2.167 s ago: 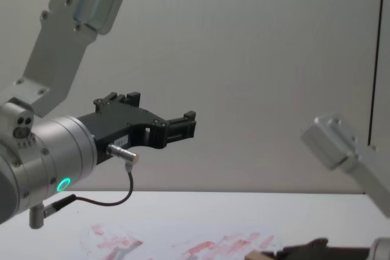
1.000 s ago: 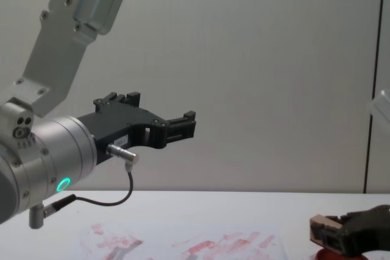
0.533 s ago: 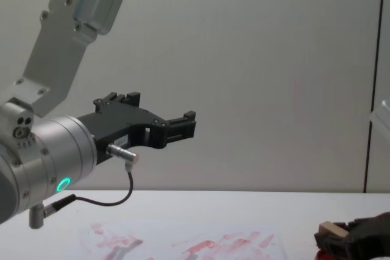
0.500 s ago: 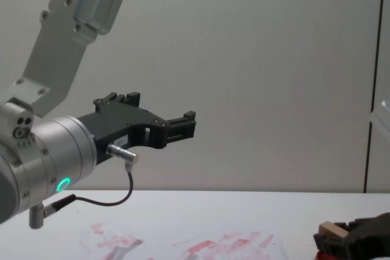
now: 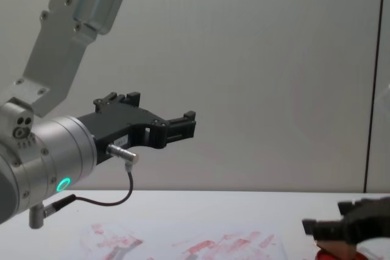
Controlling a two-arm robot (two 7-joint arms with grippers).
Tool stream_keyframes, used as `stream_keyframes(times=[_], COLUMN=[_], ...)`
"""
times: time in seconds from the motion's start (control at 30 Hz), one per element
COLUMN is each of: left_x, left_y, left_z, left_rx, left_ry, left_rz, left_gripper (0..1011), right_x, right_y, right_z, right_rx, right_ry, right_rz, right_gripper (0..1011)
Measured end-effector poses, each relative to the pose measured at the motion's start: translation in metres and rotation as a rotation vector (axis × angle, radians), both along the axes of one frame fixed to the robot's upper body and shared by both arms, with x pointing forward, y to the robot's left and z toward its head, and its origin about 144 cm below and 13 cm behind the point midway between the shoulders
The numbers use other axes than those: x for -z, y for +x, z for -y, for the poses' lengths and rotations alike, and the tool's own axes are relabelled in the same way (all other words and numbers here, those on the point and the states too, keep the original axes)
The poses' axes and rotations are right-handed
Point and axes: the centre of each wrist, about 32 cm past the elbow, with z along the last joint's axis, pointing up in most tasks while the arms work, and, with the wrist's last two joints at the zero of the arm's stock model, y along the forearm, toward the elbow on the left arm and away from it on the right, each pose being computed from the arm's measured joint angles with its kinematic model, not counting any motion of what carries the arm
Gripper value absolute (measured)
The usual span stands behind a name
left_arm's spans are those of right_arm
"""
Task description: Use the one hand to pick up the stamp and affix it onto the A4 paper.
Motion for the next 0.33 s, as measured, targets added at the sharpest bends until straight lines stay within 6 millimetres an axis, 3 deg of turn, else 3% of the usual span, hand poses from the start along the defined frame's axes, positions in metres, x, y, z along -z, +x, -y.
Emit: stream_keyframes(times=[0.23,0.33], left_x=[0.000,0.000], left_y=[0.000,0.000], left_z=[0.000,0.000], left_rx=[0.000,0.000], left_ry=[0.000,0.000], left_rz=[0.000,0.000], left_gripper=[1002,1002], right_x=[-0.014,-0.017], right_y=[-0.002,-0.003], right_z=[-0.001,-0.001], right_rx=[0.009,0.012], right_ry=[0.057,0.069], right_rz=[0.047,0.057], right_gripper=[1001,1001])
